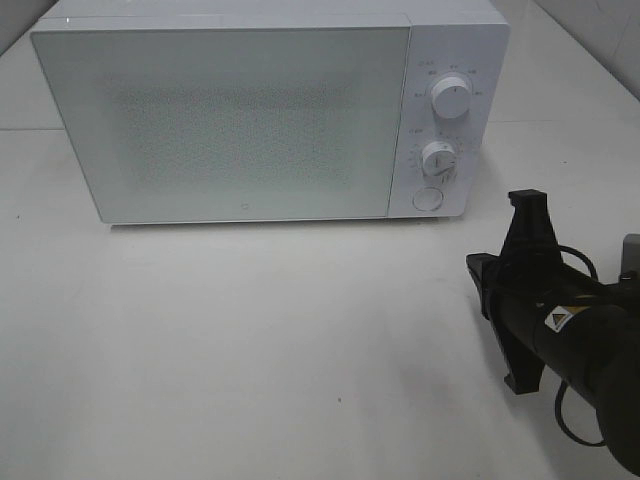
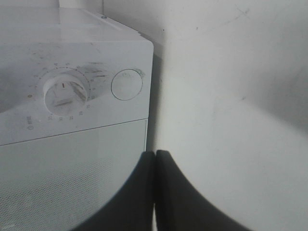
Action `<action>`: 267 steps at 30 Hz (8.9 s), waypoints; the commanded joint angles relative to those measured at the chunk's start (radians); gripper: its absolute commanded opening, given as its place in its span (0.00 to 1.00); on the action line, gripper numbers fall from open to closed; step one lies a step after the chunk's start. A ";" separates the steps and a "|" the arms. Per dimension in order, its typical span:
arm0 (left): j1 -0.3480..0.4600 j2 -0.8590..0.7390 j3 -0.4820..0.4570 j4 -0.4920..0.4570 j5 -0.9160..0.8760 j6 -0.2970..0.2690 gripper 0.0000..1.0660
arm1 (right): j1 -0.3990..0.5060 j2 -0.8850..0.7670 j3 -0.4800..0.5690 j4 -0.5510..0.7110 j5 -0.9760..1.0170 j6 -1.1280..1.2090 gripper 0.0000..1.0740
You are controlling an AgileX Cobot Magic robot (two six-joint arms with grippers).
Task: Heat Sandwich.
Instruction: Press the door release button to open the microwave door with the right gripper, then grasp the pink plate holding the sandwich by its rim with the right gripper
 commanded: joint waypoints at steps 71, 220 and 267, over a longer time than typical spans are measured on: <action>0.001 -0.029 0.004 -0.004 -0.012 -0.003 0.92 | -0.330 0.347 -0.514 -0.281 0.020 0.047 0.00; 0.001 -0.029 0.004 -0.004 -0.012 -0.003 0.92 | -0.751 -0.284 -0.512 -0.964 1.739 -1.239 0.89; 0.001 -0.029 0.004 -0.004 -0.012 -0.003 0.92 | -0.819 0.085 -0.582 -0.929 1.621 -1.298 0.66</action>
